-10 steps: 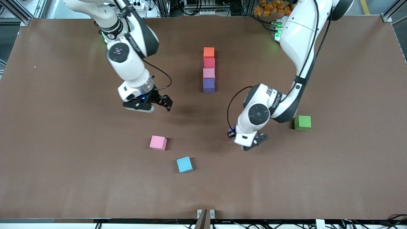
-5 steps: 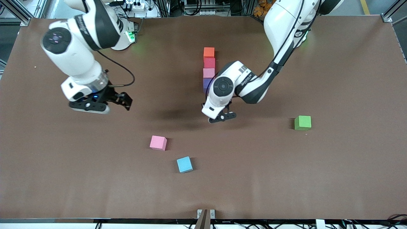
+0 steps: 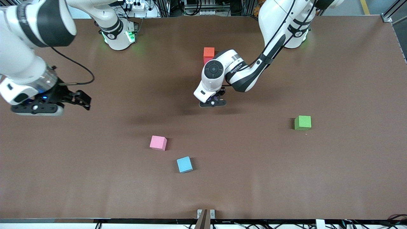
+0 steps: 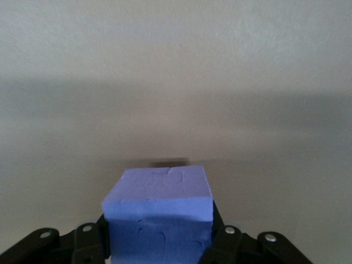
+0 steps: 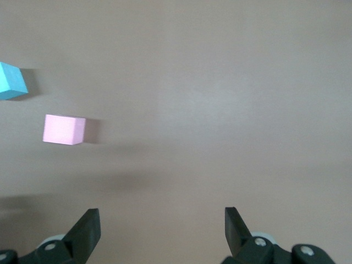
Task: Arrange blocks into number 1
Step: 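Carry the second purple block to the row while the right gripper retracts, then lower the purple block at the row's end and open the left gripper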
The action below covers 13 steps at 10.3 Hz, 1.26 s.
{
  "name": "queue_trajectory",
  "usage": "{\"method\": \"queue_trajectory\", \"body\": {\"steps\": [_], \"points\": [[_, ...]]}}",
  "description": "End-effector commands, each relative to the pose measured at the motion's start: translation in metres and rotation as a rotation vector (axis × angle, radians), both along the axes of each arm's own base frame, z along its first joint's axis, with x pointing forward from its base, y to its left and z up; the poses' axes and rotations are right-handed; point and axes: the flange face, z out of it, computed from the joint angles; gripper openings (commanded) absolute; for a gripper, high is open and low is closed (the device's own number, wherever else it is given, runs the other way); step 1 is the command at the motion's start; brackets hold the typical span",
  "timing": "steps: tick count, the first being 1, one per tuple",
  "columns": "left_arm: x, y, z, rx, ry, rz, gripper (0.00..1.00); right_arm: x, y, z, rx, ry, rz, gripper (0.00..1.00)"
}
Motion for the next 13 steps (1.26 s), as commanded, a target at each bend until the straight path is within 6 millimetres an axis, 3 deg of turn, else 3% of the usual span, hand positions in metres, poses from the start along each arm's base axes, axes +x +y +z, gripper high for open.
{"method": "queue_trajectory", "body": {"steps": [1, 3, 6, 9, 12, 13], "points": [[-0.006, 0.008, 0.004, -0.002, -0.035, -0.022, 0.00, 0.006, -0.027, 0.025, -0.017, 0.027, 0.040, 1.00], [-0.010, 0.005, -0.002, 0.006, -0.035, -0.040, 0.00, 0.007, -0.039, 0.046, -0.021, 0.060, 0.019, 1.00], [-0.012, 0.000, -0.003, -0.005, -0.041, -0.046, 0.00, 0.002, -0.058, 0.055, -0.016, 0.076, 0.002, 1.00], [-0.016, -0.004, -0.006, -0.009, -0.058, -0.070, 0.00, -0.002, -0.062, 0.070, -0.011, 0.078, -0.005, 1.00], [-0.018, -0.006, -0.013, 0.013, -0.082, -0.118, 0.00, -0.001, -0.059, 0.071, -0.011, 0.076, -0.005, 1.00], [-0.018, -0.006, -0.014, 0.014, -0.081, -0.118, 0.12, -0.001, -0.058, 0.071, -0.009, 0.076, -0.007, 1.00]]}}
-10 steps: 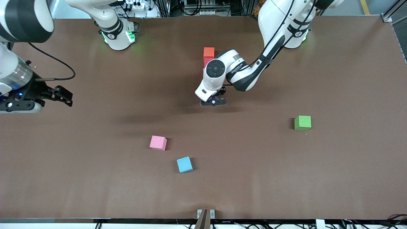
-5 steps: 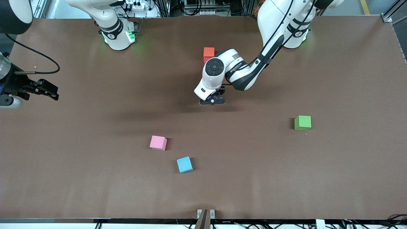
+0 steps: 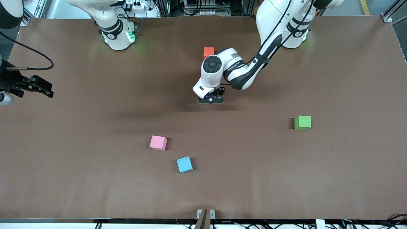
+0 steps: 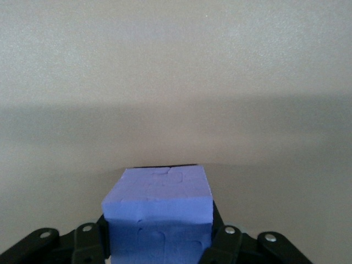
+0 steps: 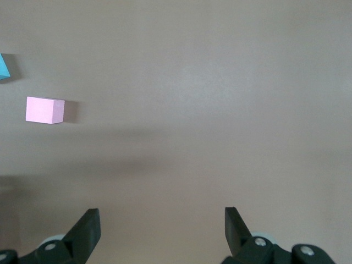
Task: Arrange blocks into number 1
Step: 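Lower the purple block at the row's end and open the left gripper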
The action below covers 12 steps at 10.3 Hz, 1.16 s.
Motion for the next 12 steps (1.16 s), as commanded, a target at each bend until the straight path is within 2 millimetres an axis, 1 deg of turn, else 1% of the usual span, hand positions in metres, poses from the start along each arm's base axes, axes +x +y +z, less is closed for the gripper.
{"method": "queue_trajectory", "body": {"steps": [1, 2, 3, 4, 5, 6, 8, 9, 10, 11, 12], "points": [[-0.004, -0.004, -0.001, -0.003, -0.021, -0.030, 0.12, 0.003, -0.001, 0.003, -0.001, 0.005, 0.001, 1.00], [-0.004, -0.005, 0.000, -0.004, -0.024, -0.034, 0.08, 0.003, -0.001, 0.003, -0.001, 0.005, 0.001, 1.00], [-0.004, -0.005, 0.000, -0.003, -0.029, -0.039, 0.05, 0.003, -0.001, 0.003, 0.001, 0.005, -0.001, 1.00], [-0.004, -0.006, 0.001, -0.007, -0.034, -0.041, 0.07, 0.003, 0.000, 0.003, 0.009, 0.005, -0.001, 1.00], [-0.006, -0.008, 0.001, -0.005, -0.038, -0.051, 0.37, 0.003, 0.003, 0.003, 0.034, 0.006, -0.002, 1.00], [-0.006, -0.008, 0.001, -0.005, -0.042, -0.053, 0.99, 0.004, 0.004, 0.003, 0.045, 0.006, -0.003, 1.00], [-0.001, -0.010, 0.006, -0.015, -0.050, -0.044, 1.00, 0.004, 0.006, 0.003, 0.045, 0.004, -0.001, 1.00], [0.003, -0.012, 0.014, -0.027, -0.059, -0.036, 1.00, 0.004, 0.006, 0.002, 0.047, 0.004, -0.001, 1.00], [0.012, -0.013, 0.026, -0.045, -0.073, -0.018, 1.00, 0.005, 0.007, 0.002, 0.047, 0.001, 0.000, 1.00], [0.025, -0.007, 0.053, -0.062, -0.106, 0.016, 1.00, 0.004, 0.007, 0.002, 0.045, 0.007, 0.000, 1.00], [0.043, 0.006, 0.085, -0.079, -0.149, 0.049, 1.00, 0.003, 0.006, 0.000, 0.045, 0.013, -0.002, 1.00]]}}
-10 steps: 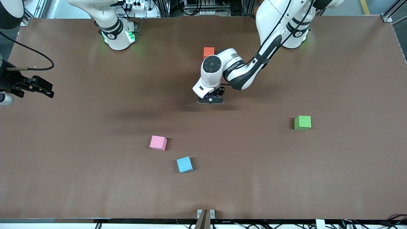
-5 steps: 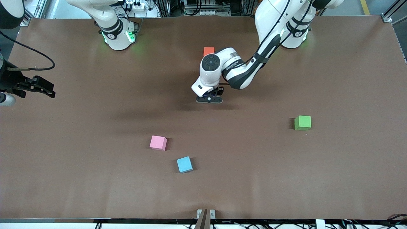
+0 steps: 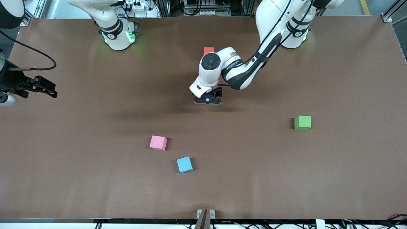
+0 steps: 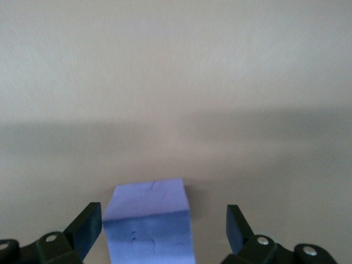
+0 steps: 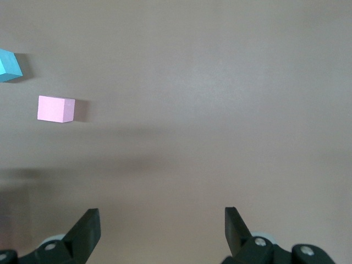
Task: Arrange blocks into number 1
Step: 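Lower the purple block at the row's end and open the left gripper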
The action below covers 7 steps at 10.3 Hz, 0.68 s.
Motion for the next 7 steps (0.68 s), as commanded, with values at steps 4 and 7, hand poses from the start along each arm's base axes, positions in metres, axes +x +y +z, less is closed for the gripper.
{"method": "queue_trajectory", "body": {"steps": [4, 7], "points": [[0.100, 0.124, 0.160, 0.011, -0.185, 0.230, 1.00, -0.002, -0.025, -0.001, 0.002, 0.043, -0.037, 1.00], [0.137, 0.207, 0.208, 0.042, -0.230, 0.340, 1.00, -0.001, -0.030, -0.003, 0.002, 0.045, -0.042, 1.00]]}}
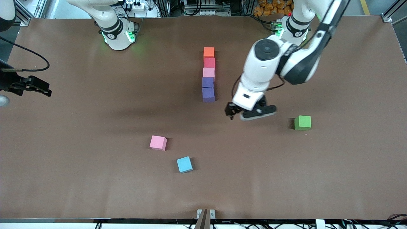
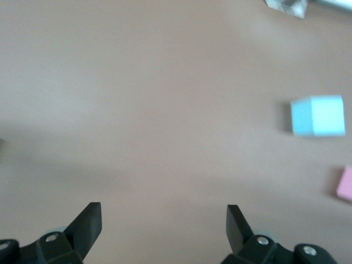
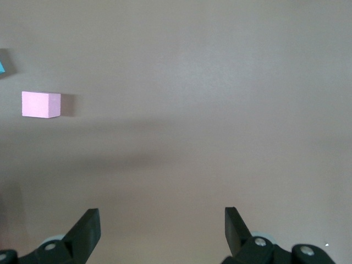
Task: Arrange blocks into number 1
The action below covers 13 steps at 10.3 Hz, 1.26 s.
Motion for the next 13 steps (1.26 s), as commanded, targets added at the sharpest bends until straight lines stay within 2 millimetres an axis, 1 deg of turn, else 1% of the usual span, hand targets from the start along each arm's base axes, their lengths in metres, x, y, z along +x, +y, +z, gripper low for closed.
{"method": "queue_trajectory", "body": {"steps": [1, 3, 4, 5, 6, 7, 8, 9, 10, 11, 12, 13], "points": [[0.012, 0.058, 0.031, 0.044, -0.031, 0.031, 1.00, 0.002, -0.001, 0.002, 0.004, 0.005, 0.008, 1.00], [0.028, 0.100, 0.051, 0.075, -0.043, 0.003, 1.00, 0.002, -0.002, 0.002, 0.004, 0.005, 0.007, 1.00], [0.034, 0.118, 0.066, 0.090, -0.041, 0.006, 1.00, 0.002, 0.000, 0.002, 0.004, 0.005, 0.010, 1.00], [0.042, 0.142, 0.083, 0.084, -0.023, 0.004, 1.00, 0.002, -0.001, 0.002, 0.004, 0.005, 0.008, 1.00], [0.045, 0.163, 0.101, 0.066, 0.002, -0.003, 1.00, 0.002, 0.000, 0.002, 0.004, 0.005, 0.010, 1.00], [0.040, 0.178, 0.118, 0.084, 0.014, -0.029, 1.00, 0.002, 0.000, 0.002, 0.004, 0.005, 0.010, 1.00], [0.033, 0.193, 0.129, 0.105, 0.038, -0.043, 1.00, 0.002, 0.000, 0.002, 0.004, 0.005, 0.010, 1.00], [0.026, 0.199, 0.138, 0.114, 0.060, -0.056, 1.00, 0.002, 0.000, 0.002, 0.004, 0.005, 0.008, 1.00], [0.019, 0.213, 0.152, 0.117, 0.078, -0.067, 1.00, 0.002, 0.000, 0.002, 0.004, 0.004, 0.008, 1.00], [0.013, 0.222, 0.159, 0.107, 0.107, -0.110, 1.00, 0.002, 0.001, 0.002, 0.006, 0.004, 0.010, 1.00], [0.006, 0.238, 0.171, 0.091, 0.125, -0.123, 1.00, 0.002, 0.000, 0.002, 0.006, 0.004, 0.008, 1.00], [0.000, 0.240, 0.178, 0.085, 0.131, -0.122, 1.00, 0.002, 0.000, 0.002, 0.006, 0.004, 0.008, 1.00]]}}
